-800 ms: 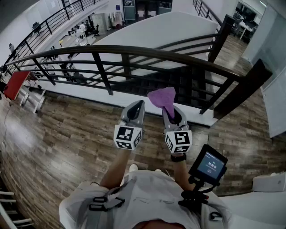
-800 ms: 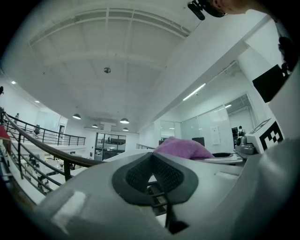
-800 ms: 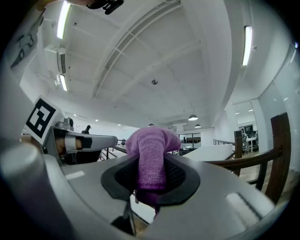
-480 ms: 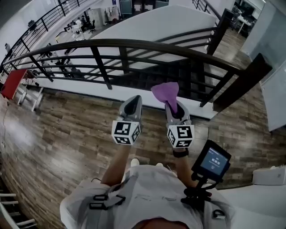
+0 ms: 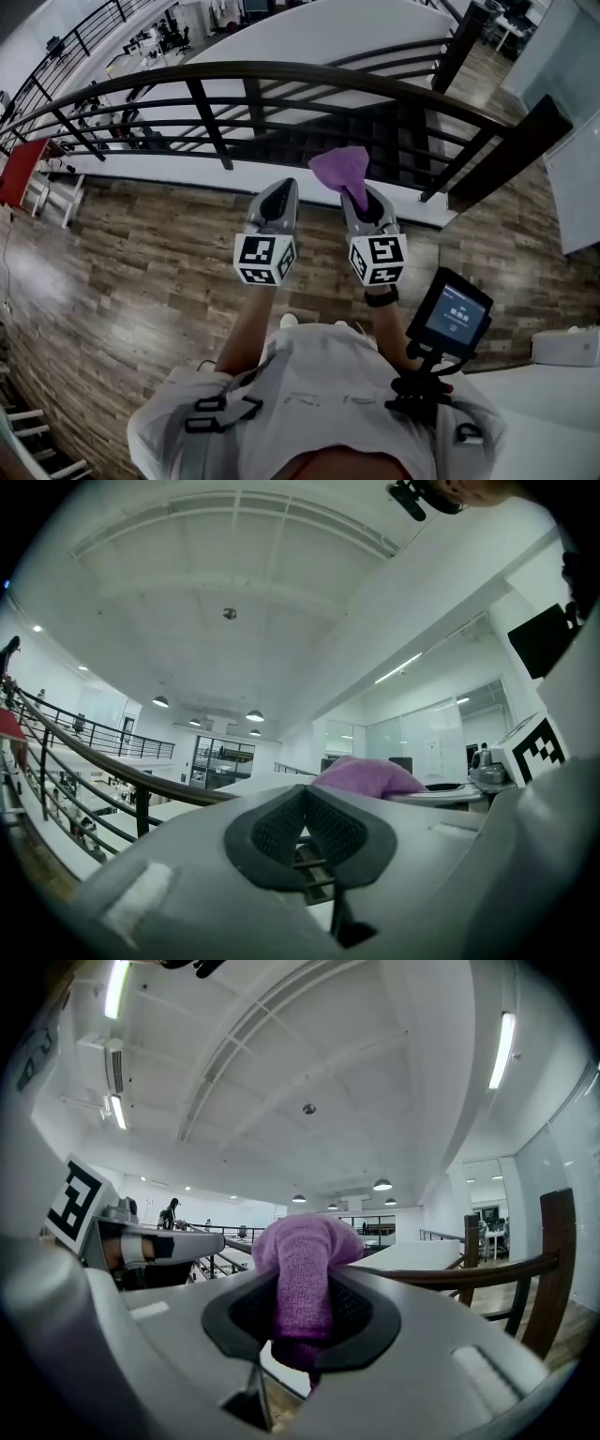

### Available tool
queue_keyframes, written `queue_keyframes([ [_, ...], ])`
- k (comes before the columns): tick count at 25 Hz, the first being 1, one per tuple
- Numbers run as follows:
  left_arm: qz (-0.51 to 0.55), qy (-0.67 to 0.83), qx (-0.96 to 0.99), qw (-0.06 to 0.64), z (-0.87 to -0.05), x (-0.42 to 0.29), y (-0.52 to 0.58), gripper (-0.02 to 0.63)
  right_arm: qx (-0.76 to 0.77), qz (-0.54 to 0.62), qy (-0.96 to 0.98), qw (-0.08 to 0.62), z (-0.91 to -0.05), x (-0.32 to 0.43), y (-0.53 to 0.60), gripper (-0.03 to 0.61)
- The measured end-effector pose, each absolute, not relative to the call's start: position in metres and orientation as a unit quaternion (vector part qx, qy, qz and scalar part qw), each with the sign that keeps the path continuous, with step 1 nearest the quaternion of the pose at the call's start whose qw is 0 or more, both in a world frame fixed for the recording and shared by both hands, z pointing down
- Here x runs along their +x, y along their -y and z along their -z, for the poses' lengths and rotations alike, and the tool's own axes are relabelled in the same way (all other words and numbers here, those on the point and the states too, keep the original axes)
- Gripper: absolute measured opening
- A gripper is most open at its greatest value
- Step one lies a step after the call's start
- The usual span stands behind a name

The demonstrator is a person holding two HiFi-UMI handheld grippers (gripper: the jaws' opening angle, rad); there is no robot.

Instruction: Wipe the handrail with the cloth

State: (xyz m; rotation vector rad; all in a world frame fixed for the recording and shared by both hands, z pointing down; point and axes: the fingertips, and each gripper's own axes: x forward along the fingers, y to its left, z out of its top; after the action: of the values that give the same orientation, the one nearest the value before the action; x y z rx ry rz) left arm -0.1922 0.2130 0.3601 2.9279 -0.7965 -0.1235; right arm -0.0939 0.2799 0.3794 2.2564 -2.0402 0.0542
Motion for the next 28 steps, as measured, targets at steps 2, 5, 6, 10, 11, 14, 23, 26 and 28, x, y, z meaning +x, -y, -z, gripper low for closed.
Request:
queue_keyframes([
  [2,0.044,0.266,0.962,0.05,-0.358,-0.199,-0.204,0.0,0.737,-0.015,0.673,0.055,-0.378,-0.101,-0.269,0.086],
  [5,0.047,0.266,0.962,0.043,-0.353,-0.212,-0.198,-0.002,0.74,-0.009,0.671,0.055,-0.373,-0.113,-0.259,0.086],
  [6,0.047,0.265,0.962,0.042,-0.353,-0.215,-0.195,-0.001,0.742,-0.007,0.668,0.054,-0.371,-0.116,-0.255,0.086],
  [10,0.044,0.259,0.964,0.04,-0.356,-0.232,-0.186,-0.002,0.75,0.003,0.659,0.052,-0.368,-0.131,-0.243,0.086],
  [11,0.044,0.258,0.964,0.039,-0.356,-0.238,-0.185,0.0,0.752,0.009,0.657,0.055,-0.367,-0.137,-0.241,0.086],
  [14,0.044,0.256,0.965,0.043,-0.36,-0.253,-0.183,-0.002,0.749,0.015,0.658,0.08,-0.373,-0.155,-0.239,0.086],
  [23,0.04,0.274,0.959,0.066,-0.381,-0.257,-0.145,-0.002,0.73,0.01,0.676,0.095,-0.388,-0.172,-0.202,0.087],
  [26,0.047,0.302,0.95,0.071,-0.385,-0.246,-0.108,-0.001,0.718,0.018,0.69,0.089,-0.391,-0.155,-0.17,0.087],
  [28,0.047,0.311,0.947,0.069,-0.387,-0.243,-0.096,-0.002,0.71,0.022,0.7,0.079,-0.391,-0.147,-0.157,0.086],
])
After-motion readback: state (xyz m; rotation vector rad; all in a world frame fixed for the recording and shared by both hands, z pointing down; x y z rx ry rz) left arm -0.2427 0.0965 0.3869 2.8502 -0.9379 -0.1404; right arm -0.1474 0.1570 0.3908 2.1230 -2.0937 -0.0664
